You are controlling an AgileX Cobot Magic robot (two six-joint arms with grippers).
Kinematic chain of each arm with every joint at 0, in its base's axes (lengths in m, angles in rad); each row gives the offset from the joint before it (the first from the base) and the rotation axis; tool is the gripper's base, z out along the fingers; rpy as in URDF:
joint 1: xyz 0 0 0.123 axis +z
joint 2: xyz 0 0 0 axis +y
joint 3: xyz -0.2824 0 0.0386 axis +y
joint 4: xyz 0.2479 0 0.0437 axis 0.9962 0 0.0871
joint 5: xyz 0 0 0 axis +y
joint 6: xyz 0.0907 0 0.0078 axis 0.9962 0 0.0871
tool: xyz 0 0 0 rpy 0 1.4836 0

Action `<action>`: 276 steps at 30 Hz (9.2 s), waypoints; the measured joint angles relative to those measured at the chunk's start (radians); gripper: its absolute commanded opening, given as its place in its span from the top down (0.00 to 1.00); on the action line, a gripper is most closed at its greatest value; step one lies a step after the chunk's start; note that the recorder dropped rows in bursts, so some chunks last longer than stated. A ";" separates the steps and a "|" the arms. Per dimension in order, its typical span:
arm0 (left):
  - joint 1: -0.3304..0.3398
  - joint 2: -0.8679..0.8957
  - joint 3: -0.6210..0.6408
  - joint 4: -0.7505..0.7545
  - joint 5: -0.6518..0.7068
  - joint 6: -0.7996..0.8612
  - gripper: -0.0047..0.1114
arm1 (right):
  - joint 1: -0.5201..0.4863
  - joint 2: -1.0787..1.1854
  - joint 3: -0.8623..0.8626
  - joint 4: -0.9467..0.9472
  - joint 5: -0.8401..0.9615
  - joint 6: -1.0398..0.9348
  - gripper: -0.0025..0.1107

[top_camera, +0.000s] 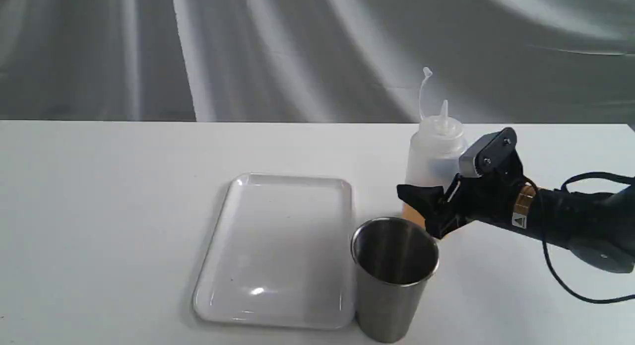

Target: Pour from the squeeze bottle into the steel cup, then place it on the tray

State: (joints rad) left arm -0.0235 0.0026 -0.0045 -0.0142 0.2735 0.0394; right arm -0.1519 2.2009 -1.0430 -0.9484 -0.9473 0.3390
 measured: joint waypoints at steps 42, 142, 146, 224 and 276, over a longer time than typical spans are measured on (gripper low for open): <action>0.000 0.000 0.000 0.000 0.000 0.000 0.96 | -0.022 -1.009 0.469 -0.430 0.675 0.221 0.96; 0.000 0.000 0.000 0.000 0.000 0.000 0.96 | 0.478 -0.755 0.428 -0.780 1.548 0.184 0.96; 0.000 0.000 0.000 0.000 0.000 0.000 0.96 | 0.498 -0.731 0.395 -0.780 1.563 0.162 0.96; 0.000 0.000 0.000 0.000 0.000 0.000 0.96 | 0.547 -0.683 0.317 -0.780 1.615 -0.227 0.96; 0.000 0.000 0.000 0.000 0.000 0.000 0.96 | 0.531 -0.812 0.384 -0.676 1.640 0.699 0.96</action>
State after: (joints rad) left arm -0.0235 0.0026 -0.0045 -0.0142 0.2735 0.0394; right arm 0.3790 1.3892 -0.6592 -1.6242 0.6923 1.0379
